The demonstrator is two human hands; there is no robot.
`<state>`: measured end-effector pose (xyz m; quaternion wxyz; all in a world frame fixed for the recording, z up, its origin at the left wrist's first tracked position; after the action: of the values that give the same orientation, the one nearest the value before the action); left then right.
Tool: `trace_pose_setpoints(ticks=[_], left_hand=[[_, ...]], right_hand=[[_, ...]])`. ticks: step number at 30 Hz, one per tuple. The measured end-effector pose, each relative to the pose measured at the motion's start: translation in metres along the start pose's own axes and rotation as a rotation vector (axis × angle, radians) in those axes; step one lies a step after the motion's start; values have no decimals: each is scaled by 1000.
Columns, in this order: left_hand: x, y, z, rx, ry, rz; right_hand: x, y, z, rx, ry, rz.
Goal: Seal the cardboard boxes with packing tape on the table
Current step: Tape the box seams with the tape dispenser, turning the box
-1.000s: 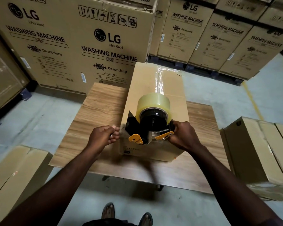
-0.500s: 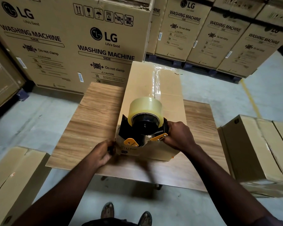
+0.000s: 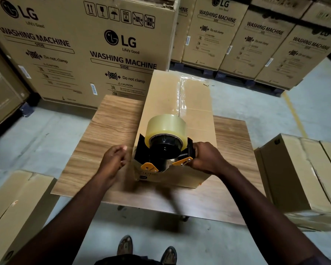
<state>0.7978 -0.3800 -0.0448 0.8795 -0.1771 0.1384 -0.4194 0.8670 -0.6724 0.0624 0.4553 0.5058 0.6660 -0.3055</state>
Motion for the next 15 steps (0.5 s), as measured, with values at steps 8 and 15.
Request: trace_pose_setpoints(ticks=[8,15], left_hand=[[18,-18,35,359,184,-49],[16,-23,44,487,237,-3]], right_hand=[[1,1,-5,-42,104,-111],[-28,-20,57,-72,-1,-31]])
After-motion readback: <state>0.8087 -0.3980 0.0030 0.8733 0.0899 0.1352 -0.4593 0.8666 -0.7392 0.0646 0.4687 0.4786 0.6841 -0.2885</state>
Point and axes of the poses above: each hand's wrist, its own y-axis towards the middle knuckle, its own x-axis out of the palm, z = x × y, the point moved 9 cm from there along y, towards the middle knuckle, and after that the axes turned 15 degrees about z, right-handed, at the moved point
